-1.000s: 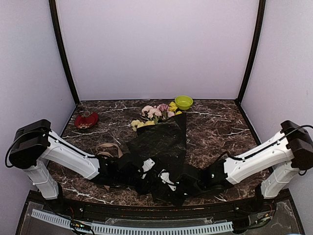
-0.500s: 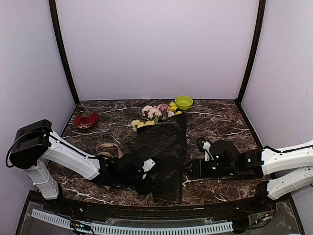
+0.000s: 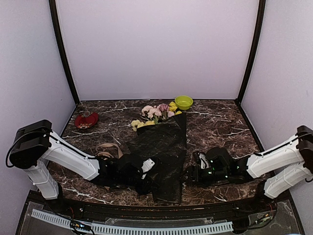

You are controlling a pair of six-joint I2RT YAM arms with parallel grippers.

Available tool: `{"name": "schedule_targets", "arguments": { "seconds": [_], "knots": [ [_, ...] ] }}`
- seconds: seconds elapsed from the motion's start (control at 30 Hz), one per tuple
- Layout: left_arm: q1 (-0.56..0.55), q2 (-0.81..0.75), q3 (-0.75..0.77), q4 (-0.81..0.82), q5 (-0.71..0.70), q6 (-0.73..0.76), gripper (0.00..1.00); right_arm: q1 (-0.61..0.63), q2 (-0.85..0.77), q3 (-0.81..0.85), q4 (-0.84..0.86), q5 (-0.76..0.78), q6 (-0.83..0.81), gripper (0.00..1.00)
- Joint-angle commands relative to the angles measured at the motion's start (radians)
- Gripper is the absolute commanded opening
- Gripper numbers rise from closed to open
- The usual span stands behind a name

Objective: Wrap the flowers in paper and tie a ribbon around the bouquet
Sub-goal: Pass from the right arm to the left, then pick up the folded bouquet from the center of the board.

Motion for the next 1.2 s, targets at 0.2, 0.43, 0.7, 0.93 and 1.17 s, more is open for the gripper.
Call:
{"name": "schedule_targets", "arguments": {
  "seconds": [0.2, 0.43, 0.7, 0.93, 1.17],
  "knots": [
    [-0.005, 0.010, -0.059, -0.110, -0.001, -0.007, 0.43, -0.009, 0.198, 0.024, 0.251, -0.152, 0.011, 0.67],
    [-0.005, 0.012, -0.063, -0.108, -0.001, -0.003, 0.43, -0.009, 0.232, -0.009, 0.358, -0.157, 0.064, 0.45],
    [-0.004, 0.015, -0.069, -0.100, 0.002, -0.003, 0.43, -0.009, 0.280, -0.004, 0.437, -0.187, 0.090, 0.41],
    [-0.004, 0.003, -0.079, -0.098, 0.003, -0.001, 0.43, -0.009, 0.280, 0.007, 0.438, -0.186, 0.091, 0.12],
    [-0.004, -0.101, -0.083, -0.096, -0.018, 0.021, 0.44, -0.010, 0.260, 0.002, 0.419, -0.170, 0.114, 0.00]
  ]
}}
